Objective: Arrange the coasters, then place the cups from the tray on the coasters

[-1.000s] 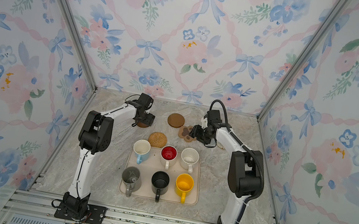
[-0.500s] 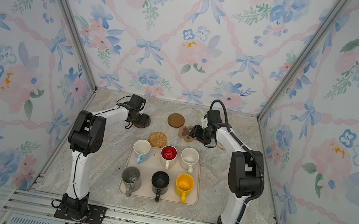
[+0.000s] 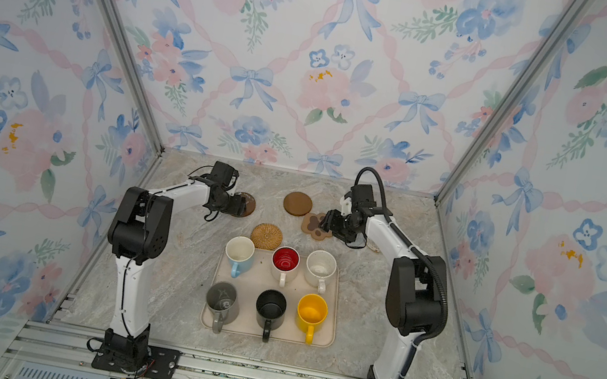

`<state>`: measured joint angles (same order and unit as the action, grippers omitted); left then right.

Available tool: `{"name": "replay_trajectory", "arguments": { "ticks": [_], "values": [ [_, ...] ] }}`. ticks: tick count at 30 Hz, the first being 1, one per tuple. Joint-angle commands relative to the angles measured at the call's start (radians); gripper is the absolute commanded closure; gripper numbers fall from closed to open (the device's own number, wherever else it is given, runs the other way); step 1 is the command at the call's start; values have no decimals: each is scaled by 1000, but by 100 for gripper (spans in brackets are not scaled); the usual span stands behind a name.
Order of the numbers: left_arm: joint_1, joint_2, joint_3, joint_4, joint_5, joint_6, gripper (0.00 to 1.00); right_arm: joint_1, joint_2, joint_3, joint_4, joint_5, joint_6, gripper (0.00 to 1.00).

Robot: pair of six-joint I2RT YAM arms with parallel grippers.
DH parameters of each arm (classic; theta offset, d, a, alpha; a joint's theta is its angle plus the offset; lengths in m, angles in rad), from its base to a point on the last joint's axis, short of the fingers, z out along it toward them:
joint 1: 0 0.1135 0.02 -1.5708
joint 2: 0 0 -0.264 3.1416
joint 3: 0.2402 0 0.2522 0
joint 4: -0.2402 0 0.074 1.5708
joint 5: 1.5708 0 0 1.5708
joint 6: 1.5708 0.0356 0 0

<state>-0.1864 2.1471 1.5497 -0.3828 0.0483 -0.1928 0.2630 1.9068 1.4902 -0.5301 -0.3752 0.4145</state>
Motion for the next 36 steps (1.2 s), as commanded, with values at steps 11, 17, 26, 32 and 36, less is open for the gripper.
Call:
{"name": "replay_trajectory", "arguments": {
  "ticks": [11,17,26,32,36],
  "values": [
    [-9,-151,-27,-136,29,-34,21,-23,275,471,-89,-130,-15,40],
    [-10,-181,-18,-134,9,-49,21,-42,448,687,-157,-163,-4,40],
    [-10,-178,38,-113,42,-80,30,-74,689,959,-219,-276,42,46],
    [-10,-190,41,-72,89,-109,37,-84,766,985,-106,-367,141,49],
    [-10,-194,43,-62,100,-118,43,-81,801,993,-61,-387,182,50]
  ]
}}
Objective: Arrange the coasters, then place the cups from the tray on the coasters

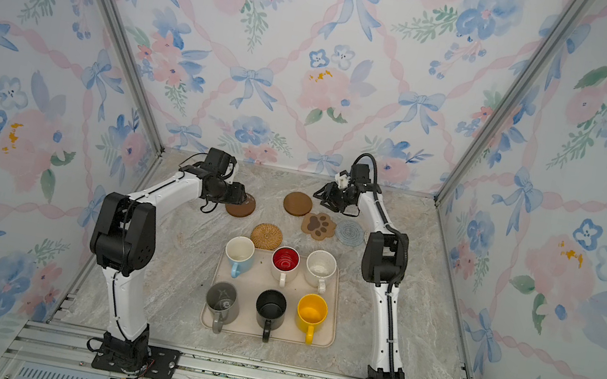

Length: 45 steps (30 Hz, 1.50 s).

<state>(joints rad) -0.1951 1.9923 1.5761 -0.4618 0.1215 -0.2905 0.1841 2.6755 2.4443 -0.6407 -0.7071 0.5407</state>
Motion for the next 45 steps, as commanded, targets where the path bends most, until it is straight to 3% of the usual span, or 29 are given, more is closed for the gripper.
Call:
{"name": "replay_trajectory", "arguments": {
  "ticks": [1,10,15,18,34,45],
  "values": [
    [-1,-41,17,21,27,-25,45,-2,39,41,57,-62,65,50],
    [0,-64,-11,72,41,-56,60,7,101,69,132,-114,162,53],
    [2,-72,-26,77,43,-61,82,13,130,75,184,-126,214,57],
    [1,-79,-38,80,48,-60,89,17,145,85,193,-128,231,58],
    [8,-106,-110,121,63,-77,89,86,167,93,200,-151,256,70],
    [18,-135,-186,169,75,-89,89,154,123,42,167,-152,222,72]
  ]
}}
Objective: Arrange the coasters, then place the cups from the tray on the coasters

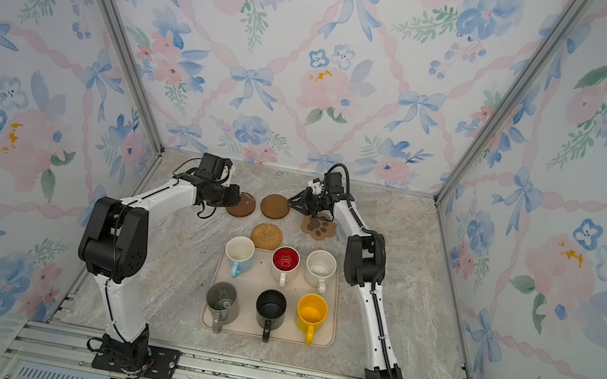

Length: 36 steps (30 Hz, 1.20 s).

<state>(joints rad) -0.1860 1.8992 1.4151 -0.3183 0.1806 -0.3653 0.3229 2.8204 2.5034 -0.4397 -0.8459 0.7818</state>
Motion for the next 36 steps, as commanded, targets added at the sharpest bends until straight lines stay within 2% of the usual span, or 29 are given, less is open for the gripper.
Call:
{"name": "replay_trajectory", "arguments": {
  "ticks": [1,12,25,36],
  "values": [
    [11,-45,-30,29,16,-15,89,18,-23,-17,-34,-13,-21,72],
    [27,-57,-58,43,4,-9,89,61,-35,-28,-30,-17,-20,72],
    [34,-2,1,42,8,14,89,97,-29,-26,-40,-22,-25,72],
    [36,8,-3,41,7,20,88,128,-34,-32,-111,-20,-82,73]
  ]
}}
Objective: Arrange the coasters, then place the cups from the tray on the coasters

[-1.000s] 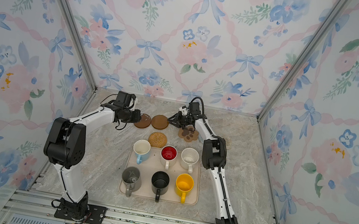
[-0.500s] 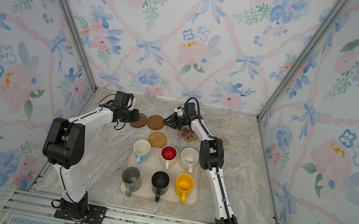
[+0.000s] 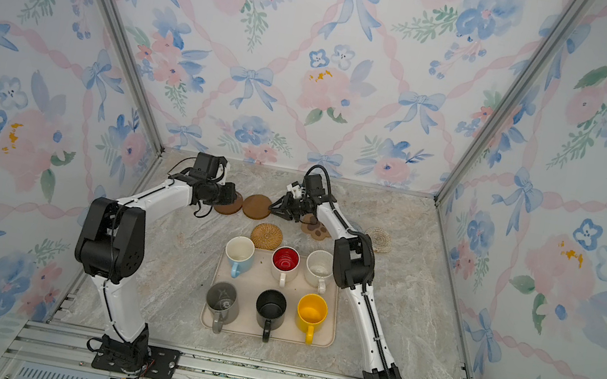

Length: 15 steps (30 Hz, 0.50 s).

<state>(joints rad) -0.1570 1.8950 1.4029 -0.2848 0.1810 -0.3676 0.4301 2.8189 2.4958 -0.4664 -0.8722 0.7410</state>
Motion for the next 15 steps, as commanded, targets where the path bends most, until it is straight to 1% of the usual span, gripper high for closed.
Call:
{"name": "replay_trajectory", "arguments": {
  "ticks": [1,7,13,15],
  "values": [
    [7,10,8,8,7,22,88,21,-37,-27,-94,11,-51,74],
    [7,-13,-5,8,11,21,88,3,-117,-89,-95,33,-86,73],
    [7,-40,-19,8,15,18,88,-23,-206,-132,-99,58,-110,67],
    [7,-52,-26,7,13,19,88,-31,-235,-143,-106,65,-147,67]
  ]
}}
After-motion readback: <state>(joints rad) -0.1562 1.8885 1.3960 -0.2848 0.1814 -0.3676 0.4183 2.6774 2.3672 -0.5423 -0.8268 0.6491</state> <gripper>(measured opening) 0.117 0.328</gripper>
